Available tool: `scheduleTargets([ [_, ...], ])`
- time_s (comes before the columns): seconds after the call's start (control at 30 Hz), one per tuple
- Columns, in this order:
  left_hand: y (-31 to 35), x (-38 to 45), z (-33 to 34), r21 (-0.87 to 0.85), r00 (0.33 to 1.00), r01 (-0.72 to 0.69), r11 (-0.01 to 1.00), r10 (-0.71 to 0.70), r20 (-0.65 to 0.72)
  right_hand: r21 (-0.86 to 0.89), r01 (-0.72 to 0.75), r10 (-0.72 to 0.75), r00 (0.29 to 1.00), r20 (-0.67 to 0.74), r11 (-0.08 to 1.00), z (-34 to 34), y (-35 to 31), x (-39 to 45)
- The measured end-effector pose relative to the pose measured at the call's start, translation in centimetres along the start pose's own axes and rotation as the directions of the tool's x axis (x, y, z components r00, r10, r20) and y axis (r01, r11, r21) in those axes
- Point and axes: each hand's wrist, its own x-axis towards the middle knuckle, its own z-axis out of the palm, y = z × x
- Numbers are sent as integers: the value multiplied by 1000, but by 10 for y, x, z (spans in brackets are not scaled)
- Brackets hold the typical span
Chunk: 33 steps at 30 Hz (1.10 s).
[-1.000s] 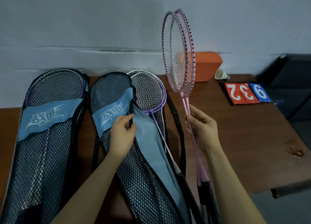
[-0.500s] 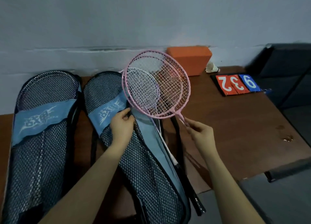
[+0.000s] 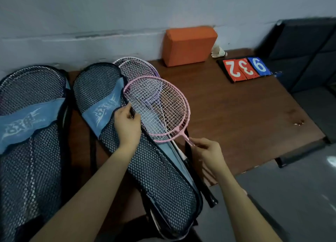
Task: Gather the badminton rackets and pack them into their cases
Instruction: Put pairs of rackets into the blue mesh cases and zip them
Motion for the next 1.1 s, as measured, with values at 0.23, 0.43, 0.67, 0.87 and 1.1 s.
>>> scheduleTargets([
  [0.23, -10, 4, -9, 161, 968, -133, 978, 93, 232, 96, -109, 83, 967, 242, 989, 1, -8, -8],
  [0.43, -9, 10, -15, 179, 942, -186, 966, 124, 311, 115, -109, 72, 954, 290, 987, 9, -3, -4],
  [0.67, -7, 9, -13, 202, 919, -207, 957, 120, 376, 125, -158, 108, 936, 335, 980, 5, -3, -10],
  [0.87, -10, -7, -19, 233, 885, -228, 945, 101, 455, 78, -197, 141, 878, 458, 977, 19, -6, -5],
  [1.1, -10, -20, -30, 107, 929, -156, 982, 110, 352, 26, -168, 135, 865, 483, 985, 48, -14, -8],
])
